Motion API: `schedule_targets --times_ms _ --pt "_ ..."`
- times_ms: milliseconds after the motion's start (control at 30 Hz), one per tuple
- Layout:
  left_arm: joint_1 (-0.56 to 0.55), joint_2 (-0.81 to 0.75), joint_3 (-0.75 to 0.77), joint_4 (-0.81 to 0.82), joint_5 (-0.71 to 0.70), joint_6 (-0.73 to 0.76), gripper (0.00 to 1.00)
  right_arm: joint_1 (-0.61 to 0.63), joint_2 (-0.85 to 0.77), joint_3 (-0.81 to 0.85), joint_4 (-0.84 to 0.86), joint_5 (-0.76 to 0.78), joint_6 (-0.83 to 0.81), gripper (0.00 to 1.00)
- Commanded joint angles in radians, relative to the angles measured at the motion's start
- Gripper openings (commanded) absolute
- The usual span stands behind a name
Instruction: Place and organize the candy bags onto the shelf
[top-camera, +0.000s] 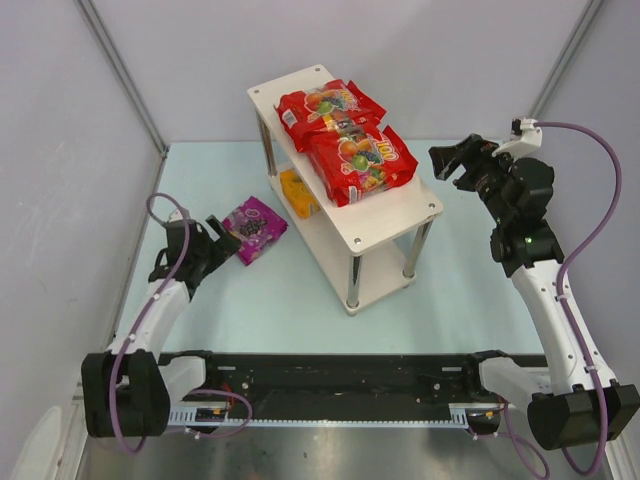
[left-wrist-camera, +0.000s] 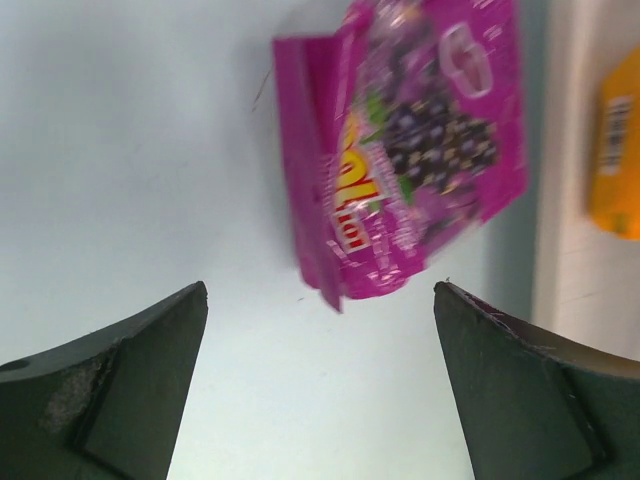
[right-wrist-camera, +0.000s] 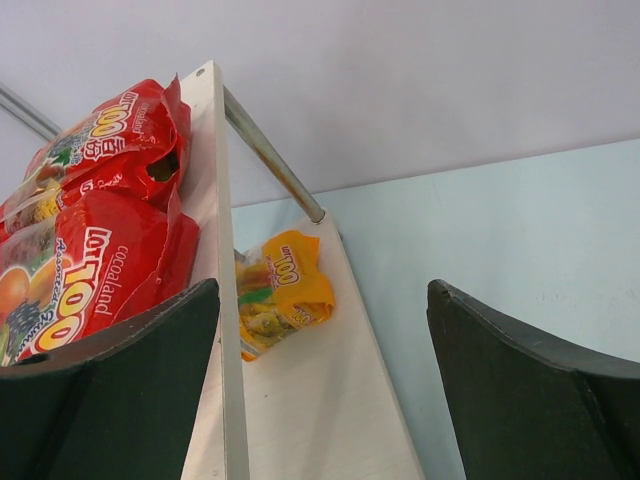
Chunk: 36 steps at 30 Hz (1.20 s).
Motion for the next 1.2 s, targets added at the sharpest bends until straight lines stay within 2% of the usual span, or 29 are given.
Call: schedule_targets --times_ms 0,133,367,433,533,633,833,900,933,1000,1033,1167 --pt "0.002 0.067 -0.027 0.051 0.008 -0.019 1.00 -0.003 -0.025 0.005 0.013 -0.009 0.002 0.89" --pt "0.005 0.136 -0.013 0.080 0.023 -0.013 1.00 -0.003 -0.029 0.005 0.010 0.000 -0.006 0.89" --pt "0.006 0.219 0.113 0.044 0.039 0.033 1.00 -0.004 -0.031 0.005 0.005 0.011 -0.015 0.89" --pt "0.011 0.227 0.124 0.045 0.052 0.033 0.97 -0.004 -0.034 0.003 0.002 0.017 -0.017 0.89" --pt "0.012 0.262 0.139 0.057 0.080 0.033 0.86 -0.004 -0.034 0.005 -0.002 0.022 -0.021 0.89" --pt "0.015 0.295 0.139 0.076 0.106 0.032 0.80 -0.004 -0.034 0.005 -0.002 0.026 -0.024 0.89" --pt "0.021 0.327 0.136 0.099 0.125 0.021 0.78 -0.004 -0.032 0.003 -0.001 0.029 -0.026 0.89" --pt "0.024 0.334 0.136 0.102 0.134 0.018 0.69 -0.004 -0.032 0.003 0.001 0.031 -0.024 0.89" --pt "0.029 0.333 0.132 0.106 0.140 0.016 0.45 -0.004 -0.032 0.005 0.001 0.029 -0.024 0.89" --pt "0.034 0.328 0.127 0.132 0.158 0.015 0.13 -0.006 -0.029 0.005 -0.001 0.029 -0.026 0.89" --pt "0.034 0.321 0.128 0.136 0.158 0.015 0.00 -0.004 -0.031 0.003 -0.001 0.028 -0.027 0.89" --pt "0.034 0.281 0.125 0.136 0.168 0.036 0.00 -0.004 -0.031 0.005 -0.001 0.026 -0.026 0.89"
